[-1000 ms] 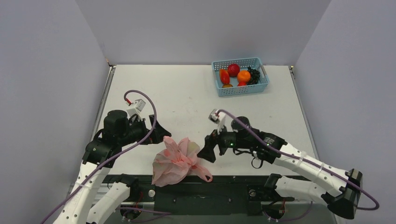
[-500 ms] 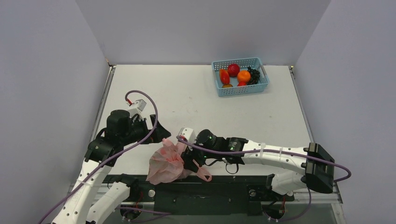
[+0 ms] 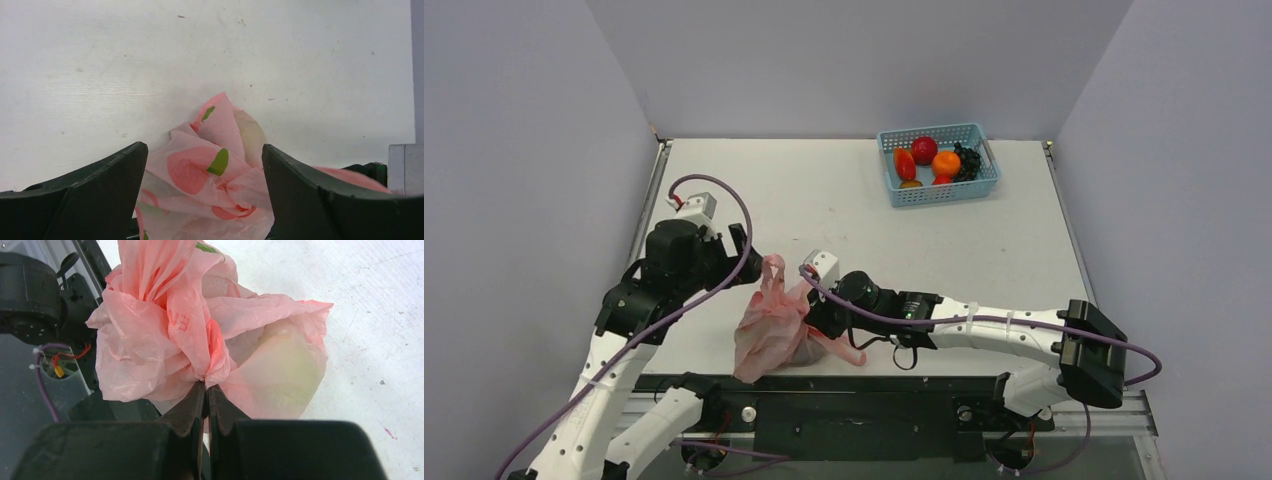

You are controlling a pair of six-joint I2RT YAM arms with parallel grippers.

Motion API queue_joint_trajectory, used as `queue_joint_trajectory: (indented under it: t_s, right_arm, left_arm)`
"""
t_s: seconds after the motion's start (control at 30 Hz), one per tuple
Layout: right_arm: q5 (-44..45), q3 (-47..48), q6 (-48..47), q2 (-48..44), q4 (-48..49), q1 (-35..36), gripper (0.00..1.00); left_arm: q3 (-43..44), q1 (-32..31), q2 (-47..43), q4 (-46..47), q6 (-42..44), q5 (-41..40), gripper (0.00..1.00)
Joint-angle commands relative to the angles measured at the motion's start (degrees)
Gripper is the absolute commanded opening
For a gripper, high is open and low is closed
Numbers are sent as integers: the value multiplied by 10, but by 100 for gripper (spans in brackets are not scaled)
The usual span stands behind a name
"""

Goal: Take the fake fruits out of the plastic bag

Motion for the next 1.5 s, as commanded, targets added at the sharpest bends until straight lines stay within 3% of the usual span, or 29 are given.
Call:
queue_joint_trajectory:
  t_s: [0.0,0.1,0.3,0.47,0.57,0.73,0.97,1.17,1.33,1.47]
  right_arm:
    - [44,27,62,-9,41,-7,0]
    - [62,36,111,-9,36,-12,0]
    - [84,67,197,17,25,-18,0]
    - [76,97,234,42,3,-21,0]
    - [65,104,257,54,12,-27,0]
    - [43,116,264,70,32,-30,0]
    - [25,125,245,67,34,-30,0]
    - [36,109,240,53,46,-31,0]
    - [33,96,226,45,43,-33,0]
    - [36,79,212,40,32,-45,0]
  left_arm:
    - [29,-3,-34,-54,29,-82,84]
    - [0,-3,-66,-53,24,-48,83]
    - [-78,-3,-132,-22,-19,108,79]
    - [-100,-3,-144,-4,-19,120,75]
    - [-116,-3,-146,21,-8,177,76]
    - [-124,-3,-114,47,28,177,76]
    - [-96,-3,10,31,72,126,70]
    - [-108,-2,44,64,77,161,44]
    - [-111,-3,66,100,85,151,5]
    - [-104,-3,76,128,108,156,0]
